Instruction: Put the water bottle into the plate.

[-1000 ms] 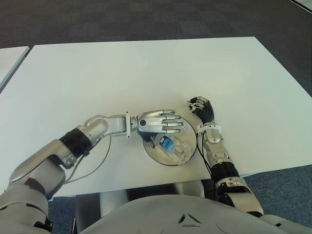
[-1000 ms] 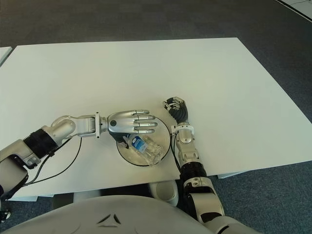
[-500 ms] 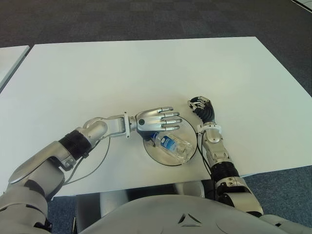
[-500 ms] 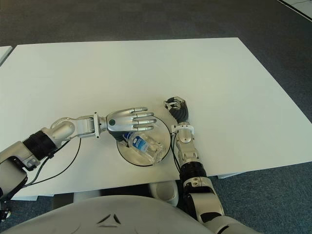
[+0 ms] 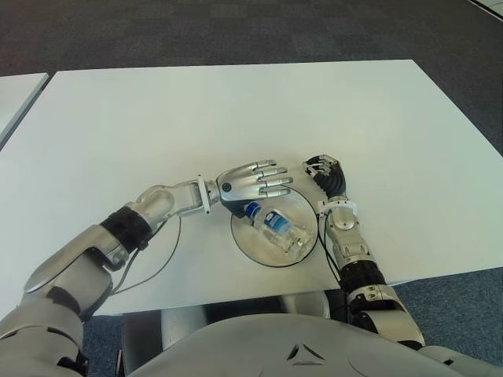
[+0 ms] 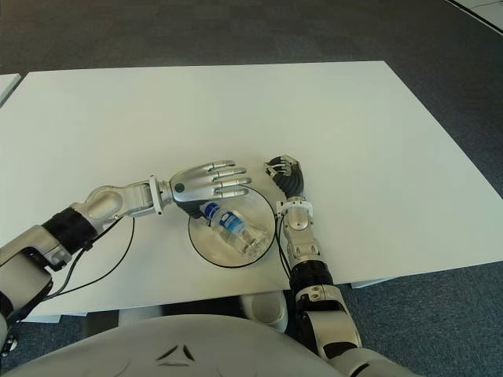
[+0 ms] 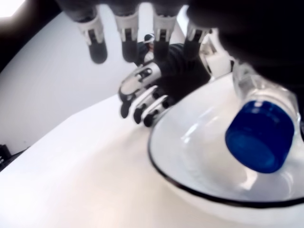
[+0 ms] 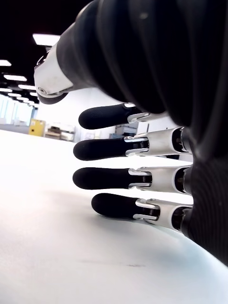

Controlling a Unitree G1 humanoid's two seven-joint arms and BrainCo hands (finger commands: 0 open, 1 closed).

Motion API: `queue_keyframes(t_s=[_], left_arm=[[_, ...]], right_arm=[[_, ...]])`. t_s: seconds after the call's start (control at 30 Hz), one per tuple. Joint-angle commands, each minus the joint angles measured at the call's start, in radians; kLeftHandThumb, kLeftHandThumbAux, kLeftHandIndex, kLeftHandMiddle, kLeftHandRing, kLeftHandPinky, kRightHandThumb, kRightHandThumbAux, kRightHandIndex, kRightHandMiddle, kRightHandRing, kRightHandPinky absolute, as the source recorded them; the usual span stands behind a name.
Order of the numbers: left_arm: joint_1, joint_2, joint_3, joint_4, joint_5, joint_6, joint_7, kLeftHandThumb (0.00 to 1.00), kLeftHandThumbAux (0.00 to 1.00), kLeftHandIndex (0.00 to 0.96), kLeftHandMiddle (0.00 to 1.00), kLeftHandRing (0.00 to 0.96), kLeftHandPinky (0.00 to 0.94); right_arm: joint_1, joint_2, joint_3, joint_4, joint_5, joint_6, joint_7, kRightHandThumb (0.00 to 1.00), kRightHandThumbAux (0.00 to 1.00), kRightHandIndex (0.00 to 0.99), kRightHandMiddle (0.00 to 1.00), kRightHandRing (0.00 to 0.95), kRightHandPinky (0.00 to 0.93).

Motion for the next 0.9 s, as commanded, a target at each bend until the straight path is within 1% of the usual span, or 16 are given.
queue_keyframes(t_s=[0.03,0.1,0.23,0.4,0.43,0.47,0.53,0.6,0.7,0.83,0.9], left_arm=[[-0.071,-0.021,0.059,0.080,-0.123,-0.049,-0.044,0.200,0.372,0.000,0.000,0.000,0.000],[-0.083,-0.024,0.075,0.097,-0.169,-0.070,-0.063,0.214,0.371,0.000,0.000,0.000,0.000],[-0.112,-0.048,0.122,0.186,-0.311,-0.135,-0.129,0.219,0.367,0.000,0.000,0.000,0.000],[-0.155,-0.081,0.177,0.304,-0.451,-0.212,-0.168,0.197,0.363,0.000,0.000,0.000,0.000],[-0.158,-0.088,0.194,0.319,-0.486,-0.226,-0.176,0.192,0.362,0.000,0.000,0.000,0.000],[-0.160,-0.093,0.205,0.326,-0.507,-0.235,-0.182,0.187,0.361,0.000,0.000,0.000,0.000],[-0.163,-0.100,0.221,0.338,-0.537,-0.249,-0.192,0.182,0.360,0.000,0.000,0.000,0.000],[-0.172,-0.107,0.254,0.360,-0.600,-0.270,-0.222,0.178,0.360,0.000,0.000,0.000,0.004],[-0.186,-0.125,0.315,0.403,-0.751,-0.297,-0.336,0.172,0.359,0.000,0.000,0.000,0.003],[-0.188,-0.145,0.374,0.439,-0.882,-0.306,-0.447,0.159,0.368,0.000,0.000,0.000,0.000],[-0.183,-0.154,0.400,0.449,-0.931,-0.311,-0.485,0.152,0.372,0.000,0.000,0.000,0.000]], right_arm=[[0.001,-0.001,0.003,0.013,0.002,0.008,0.005,0.705,0.730,0.432,0.493,0.531,0.566],[0.000,-0.001,0.002,0.015,0.000,0.011,0.002,0.705,0.729,0.432,0.482,0.514,0.531],[0.004,0.000,0.003,0.005,-0.002,0.016,-0.001,0.705,0.729,0.432,0.471,0.497,0.506],[0.007,0.001,0.003,-0.001,-0.001,0.012,0.001,0.705,0.730,0.432,0.470,0.498,0.521],[0.005,0.000,0.003,0.002,0.002,0.012,0.005,0.705,0.730,0.432,0.470,0.499,0.525],[0.003,0.000,0.003,0.004,0.003,0.011,0.008,0.706,0.729,0.433,0.477,0.509,0.550],[-0.003,-0.002,0.003,0.014,0.006,0.009,0.013,0.706,0.729,0.433,0.484,0.518,0.571],[-0.006,-0.005,0.003,0.024,0.009,0.003,0.025,0.707,0.729,0.434,0.494,0.530,0.582],[-0.012,-0.009,0.002,0.042,0.014,-0.010,0.040,0.707,0.728,0.434,0.511,0.545,0.600],[-0.009,-0.011,0.000,0.043,0.020,-0.022,0.053,0.708,0.728,0.434,0.524,0.558,0.616],[-0.005,-0.012,-0.001,0.040,0.024,-0.025,0.058,0.708,0.728,0.435,0.527,0.562,0.622]])
